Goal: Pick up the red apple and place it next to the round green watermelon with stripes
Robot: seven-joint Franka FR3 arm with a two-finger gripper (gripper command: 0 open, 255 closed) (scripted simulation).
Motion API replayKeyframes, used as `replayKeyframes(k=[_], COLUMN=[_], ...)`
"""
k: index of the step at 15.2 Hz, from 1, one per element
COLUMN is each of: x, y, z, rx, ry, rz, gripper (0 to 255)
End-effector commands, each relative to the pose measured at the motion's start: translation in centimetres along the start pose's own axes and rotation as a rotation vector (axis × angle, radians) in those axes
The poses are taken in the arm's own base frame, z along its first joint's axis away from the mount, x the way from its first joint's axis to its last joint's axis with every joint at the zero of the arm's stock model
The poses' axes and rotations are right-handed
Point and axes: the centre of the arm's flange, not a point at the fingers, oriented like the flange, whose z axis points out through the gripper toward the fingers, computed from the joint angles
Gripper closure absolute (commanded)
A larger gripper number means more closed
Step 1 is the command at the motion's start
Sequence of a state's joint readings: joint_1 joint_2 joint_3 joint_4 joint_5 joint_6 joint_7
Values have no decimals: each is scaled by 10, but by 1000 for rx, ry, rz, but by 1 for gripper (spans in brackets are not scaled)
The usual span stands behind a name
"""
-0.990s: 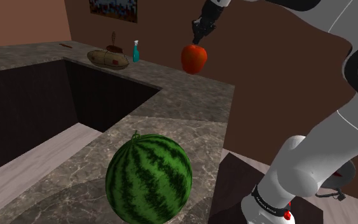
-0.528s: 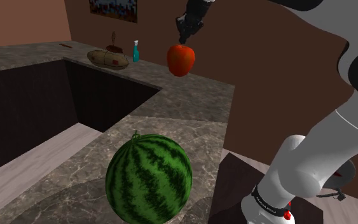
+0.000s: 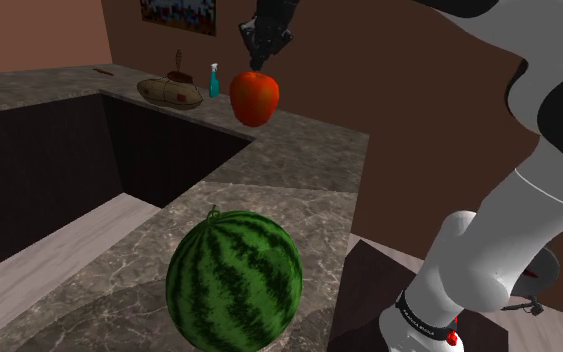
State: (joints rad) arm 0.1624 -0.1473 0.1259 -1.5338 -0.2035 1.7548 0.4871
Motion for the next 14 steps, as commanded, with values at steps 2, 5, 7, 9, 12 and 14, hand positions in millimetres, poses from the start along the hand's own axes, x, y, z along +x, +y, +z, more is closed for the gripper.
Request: replayKeyframes(k=[2, 5, 7, 9, 12, 14], x=[-7, -12, -16, -19, -24, -28], y=[-37, -76, -102, -128, -167, -193], z=[-6, -9, -12, -14, -18, -20], rx=[0, 0, 0, 0, 0, 0], ry=[1, 1, 1, 1, 1, 1], rz=[2, 2, 2, 2, 2, 2], gripper=[255, 255, 255, 255, 255, 255])
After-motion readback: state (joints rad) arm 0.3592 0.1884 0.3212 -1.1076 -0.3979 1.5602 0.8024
